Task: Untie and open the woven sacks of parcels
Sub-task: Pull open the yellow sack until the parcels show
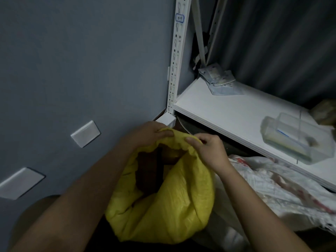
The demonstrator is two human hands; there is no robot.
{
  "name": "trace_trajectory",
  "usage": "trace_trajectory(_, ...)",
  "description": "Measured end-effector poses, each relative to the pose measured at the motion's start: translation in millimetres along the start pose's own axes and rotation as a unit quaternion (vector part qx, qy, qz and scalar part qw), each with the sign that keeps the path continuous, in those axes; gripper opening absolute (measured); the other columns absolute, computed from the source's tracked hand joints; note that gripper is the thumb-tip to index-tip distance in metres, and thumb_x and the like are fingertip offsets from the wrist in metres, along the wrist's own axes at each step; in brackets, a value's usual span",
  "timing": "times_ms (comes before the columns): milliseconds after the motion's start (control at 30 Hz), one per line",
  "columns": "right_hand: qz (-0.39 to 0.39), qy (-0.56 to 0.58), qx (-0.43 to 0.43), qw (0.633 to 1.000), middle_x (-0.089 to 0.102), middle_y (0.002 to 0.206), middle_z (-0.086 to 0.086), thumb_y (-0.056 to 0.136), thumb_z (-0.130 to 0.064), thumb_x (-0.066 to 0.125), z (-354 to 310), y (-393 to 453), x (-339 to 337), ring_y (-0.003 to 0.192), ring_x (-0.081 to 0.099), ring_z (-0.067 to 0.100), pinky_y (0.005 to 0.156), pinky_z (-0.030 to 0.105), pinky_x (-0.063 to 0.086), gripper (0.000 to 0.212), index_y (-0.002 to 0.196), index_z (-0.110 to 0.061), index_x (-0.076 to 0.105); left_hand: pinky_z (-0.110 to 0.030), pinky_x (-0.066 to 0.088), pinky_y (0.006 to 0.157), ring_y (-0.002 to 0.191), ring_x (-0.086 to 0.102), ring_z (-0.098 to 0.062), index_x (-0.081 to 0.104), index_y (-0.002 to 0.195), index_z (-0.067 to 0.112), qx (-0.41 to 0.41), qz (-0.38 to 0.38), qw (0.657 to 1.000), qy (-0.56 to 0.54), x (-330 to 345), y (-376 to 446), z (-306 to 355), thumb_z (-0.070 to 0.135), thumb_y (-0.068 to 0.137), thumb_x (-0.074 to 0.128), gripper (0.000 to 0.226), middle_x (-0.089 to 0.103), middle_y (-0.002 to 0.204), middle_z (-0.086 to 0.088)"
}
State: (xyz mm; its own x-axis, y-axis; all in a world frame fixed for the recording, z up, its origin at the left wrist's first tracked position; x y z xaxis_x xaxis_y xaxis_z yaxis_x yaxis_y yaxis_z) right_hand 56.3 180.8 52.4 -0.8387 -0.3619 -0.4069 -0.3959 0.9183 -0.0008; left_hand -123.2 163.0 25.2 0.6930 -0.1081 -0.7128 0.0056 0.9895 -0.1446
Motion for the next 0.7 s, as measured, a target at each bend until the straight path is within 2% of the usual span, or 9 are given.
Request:
trace_trajectory(67, -0.01, 0.232, 0.133, 0.964, 0.071, 0.068, 0.004, 0.087, -0.016, 0.067, 14.8, 1.9, 12.2, 0.06, 0.065, 0.013, 0.058, 0.025, 0.053, 0.014, 0.075, -0.014, 0.072, -0.035, 0.04, 0.075, 0.083, 0.058, -0.027, 0.067, 0.092, 0.018, -0.001, 0.189, 0.96, 0.207, -31.4, -12.1, 12.8, 0.06, 0.086, 0.041, 0.049, 0.064, 0.085, -0.007)
trace_trajectory(100, -0.016, 0.299, 0.186, 0.936, 0.071, 0.071, 0.01, 0.087, -0.013, 0.066, 19.8, 3.8, 19.2, 0.061, 0.066, 0.018, 0.06, 0.028, 0.056, 0.011, 0.079, -0.01, 0.072, -0.036, 0.038, 0.08, 0.089, 0.056, -0.028, 0.065, 0.101, 0.017, 0.011, 0.292, 0.926, 0.237, -41.7, -31.9, 29.4, 0.059, 0.085, 0.04, 0.052, 0.063, 0.092, -0.008)
trace_trajectory(167, -0.017, 0.367, 0.248, 0.896, 0.069, 0.077, 0.015, 0.089, -0.01, 0.063, 25.0, 9.6, 27.9, 0.064, 0.066, 0.023, 0.064, 0.034, 0.058, 0.007, 0.087, -0.007, 0.069, -0.03, 0.035, 0.083, 0.095, 0.049, -0.02, 0.059, 0.105, 0.015, 0.011, 0.396, 0.913, 0.1, -35.7, -68.6, 49.1, 0.05, 0.089, 0.048, 0.04, 0.056, 0.1, -0.003)
trace_trajectory(233, -0.002, 0.409, 0.265, 0.873, 0.066, 0.082, 0.015, 0.089, -0.005, 0.061, 25.2, 17.9, 31.2, 0.065, 0.066, 0.021, 0.06, 0.032, 0.059, 0.005, 0.092, -0.008, 0.063, -0.026, 0.042, 0.085, 0.098, 0.053, -0.012, 0.054, 0.108, 0.019, -0.047, 0.301, 0.943, -0.136, -0.4, -74.4, 49.7, 0.049, 0.09, 0.053, 0.035, 0.056, 0.103, 0.005)
trace_trajectory(333, -0.011, 0.421, 0.236, 0.876, 0.063, 0.107, 0.019, 0.089, 0.001, 0.06, 16.3, 25.4, 33.8, 0.086, 0.066, 0.025, 0.069, 0.033, 0.058, 0.02, 0.102, -0.014, 0.057, -0.032, 0.042, 0.097, 0.117, 0.049, -0.012, 0.04, 0.136, 0.025, -0.139, 0.099, 0.929, -0.327, 57.9, -59.3, 49.8, 0.054, 0.093, 0.044, 0.052, 0.051, 0.124, 0.011)
trace_trajectory(433, -0.049, 0.352, 0.119, 0.927, 0.062, 0.115, 0.01, 0.094, 0.004, 0.05, -4.0, 18.3, 19.0, 0.101, 0.063, 0.022, 0.087, 0.033, 0.053, 0.033, 0.12, -0.017, 0.05, -0.033, 0.048, 0.088, 0.103, 0.057, -0.019, 0.052, 0.122, 0.016, -0.155, 0.161, 0.9, -0.374, 54.0, -46.3, 43.7, 0.033, 0.099, 0.042, 0.03, 0.061, 0.112, -0.004)
trace_trajectory(533, 0.024, 0.135, -0.053, 0.989, 0.06, 0.111, -0.005, 0.097, -0.002, 0.048, -20.9, -3.4, -20.3, 0.104, 0.058, 0.003, 0.095, 0.02, 0.046, 0.029, 0.122, -0.015, 0.054, -0.038, 0.053, 0.084, 0.094, 0.062, -0.022, 0.056, 0.108, 0.015, -0.174, 0.209, 0.875, -0.4, 45.0, -41.0, 39.3, 0.025, 0.099, 0.042, 0.02, 0.063, 0.105, -0.012)
trace_trajectory(633, 0.027, -0.057, -0.141, 0.988, 0.059, 0.107, -0.016, 0.093, -0.02, 0.059, -22.1, -29.2, -10.4, 0.102, 0.053, -0.001, 0.091, 0.01, 0.039, 0.025, 0.117, -0.02, 0.065, -0.049, 0.051, 0.091, 0.101, 0.061, -0.028, 0.056, 0.111, 0.014, -0.183, 0.207, 0.876, -0.395, 44.1, -37.4, 44.4, 0.023, 0.097, 0.042, 0.021, 0.063, 0.107, -0.013)
trace_trajectory(700, 0.063, -0.079, -0.152, 0.983, 0.064, 0.101, -0.015, 0.092, -0.015, 0.059, -19.4, -39.0, -1.3, 0.092, 0.055, -0.004, 0.083, 0.011, 0.042, 0.024, 0.115, -0.016, 0.068, -0.048, 0.049, 0.093, 0.104, 0.06, -0.027, 0.05, 0.122, 0.015, -0.191, 0.2, 0.874, -0.399, 45.2, -40.8, 51.4, 0.026, 0.096, 0.045, 0.028, 0.061, 0.113, -0.011)
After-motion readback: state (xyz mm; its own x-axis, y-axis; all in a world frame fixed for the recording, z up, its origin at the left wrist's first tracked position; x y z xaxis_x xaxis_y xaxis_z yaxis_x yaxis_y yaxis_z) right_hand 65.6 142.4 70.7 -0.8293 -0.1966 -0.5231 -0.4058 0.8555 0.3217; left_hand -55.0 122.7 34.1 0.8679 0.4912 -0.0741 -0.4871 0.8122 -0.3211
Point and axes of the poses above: each hand's wrist, its own y-axis towards the middle knuckle, its own x-axis out of the palm, z = x × y, the point moved 9 cm from there along y, towards the middle knuckle
